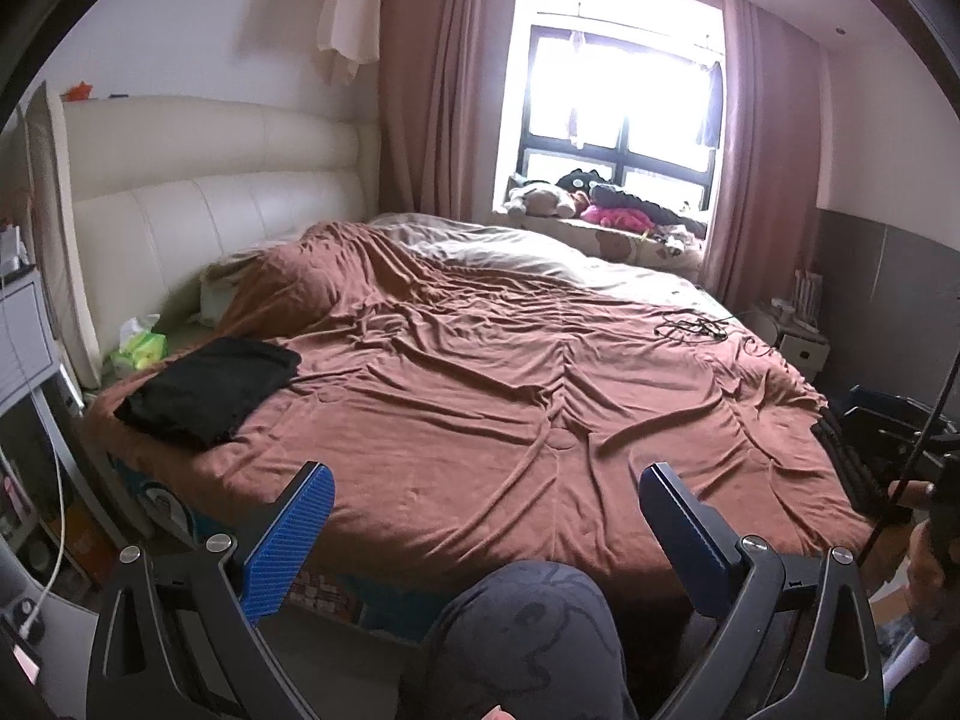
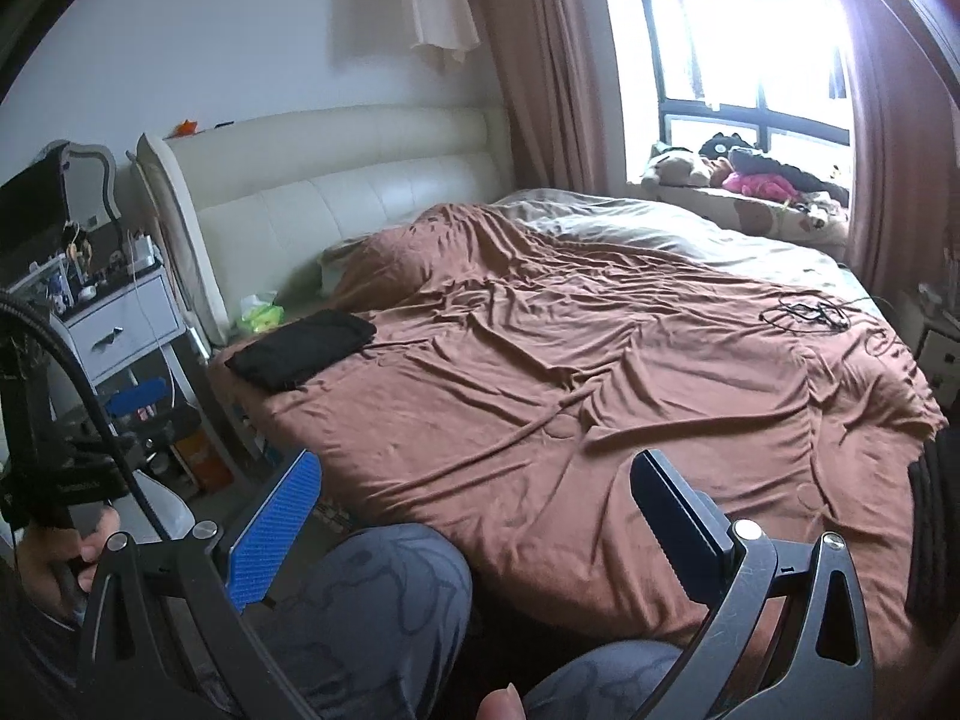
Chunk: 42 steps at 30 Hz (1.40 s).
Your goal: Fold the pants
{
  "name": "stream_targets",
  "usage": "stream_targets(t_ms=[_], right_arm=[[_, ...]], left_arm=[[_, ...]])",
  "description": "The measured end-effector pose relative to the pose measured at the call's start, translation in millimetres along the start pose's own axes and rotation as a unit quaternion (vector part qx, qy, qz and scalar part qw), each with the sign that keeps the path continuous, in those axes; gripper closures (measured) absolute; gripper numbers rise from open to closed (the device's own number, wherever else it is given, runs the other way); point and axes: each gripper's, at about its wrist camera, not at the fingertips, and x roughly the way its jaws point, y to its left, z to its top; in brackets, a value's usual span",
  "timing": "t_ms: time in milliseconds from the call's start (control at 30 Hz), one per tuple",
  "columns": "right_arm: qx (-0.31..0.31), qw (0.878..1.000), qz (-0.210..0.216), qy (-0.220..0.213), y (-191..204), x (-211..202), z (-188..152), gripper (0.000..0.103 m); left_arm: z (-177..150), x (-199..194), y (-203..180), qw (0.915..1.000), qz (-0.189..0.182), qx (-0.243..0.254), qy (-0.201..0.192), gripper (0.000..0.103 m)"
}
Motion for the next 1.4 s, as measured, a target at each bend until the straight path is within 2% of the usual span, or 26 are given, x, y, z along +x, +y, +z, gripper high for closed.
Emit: stream_targets(t_ms=[400, 567, 1400], right_arm=[[0.019, 0.999, -0.024, -0.009, 14, -20, -41, 0.000], [0.021, 0.999, -0.037, 0.000, 17, -18, -53, 0.000], [0.023, 0.999, -0.042, -0.007, 10, -28, -56, 0.000]], left_arm=[[-26, -19, -7, 0.9992, 0.006, 0.033, -0.020, 0.001], [-32, -21, -4, 0.9995, 0.002, 0.025, -0.018, 0.001], [-35, -25, -2, 0.9998, 0.002, 0.009, -0.016, 0.000]])
